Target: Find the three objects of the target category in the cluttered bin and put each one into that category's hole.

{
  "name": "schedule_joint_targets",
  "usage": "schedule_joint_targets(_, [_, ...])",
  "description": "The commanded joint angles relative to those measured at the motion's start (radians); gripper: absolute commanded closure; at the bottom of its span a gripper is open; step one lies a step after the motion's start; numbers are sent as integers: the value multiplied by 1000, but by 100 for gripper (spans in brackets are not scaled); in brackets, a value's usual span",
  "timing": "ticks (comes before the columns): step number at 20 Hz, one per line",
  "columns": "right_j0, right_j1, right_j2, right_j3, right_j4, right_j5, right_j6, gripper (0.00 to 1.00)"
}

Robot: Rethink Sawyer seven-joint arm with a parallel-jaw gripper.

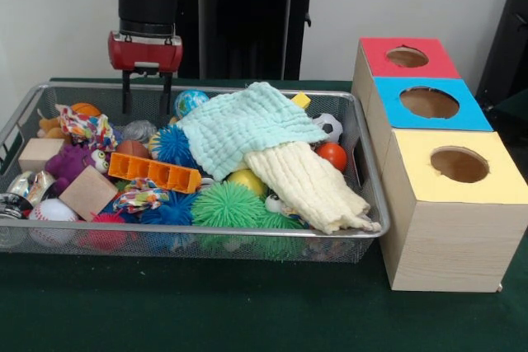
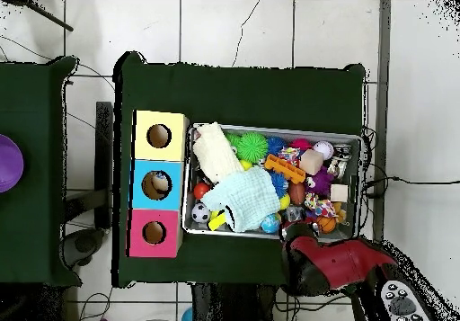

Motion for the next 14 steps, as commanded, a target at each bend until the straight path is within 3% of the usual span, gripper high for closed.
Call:
schedule_joint_targets(1, [-24, 8, 40, 8, -26, -18, 62, 0])
schedule_joint_targets(8, [-42, 18, 49, -1, -42, -17, 48, 0])
schedule_joint_targets(14, [-18, 42, 14, -26, -38, -44, 60, 0])
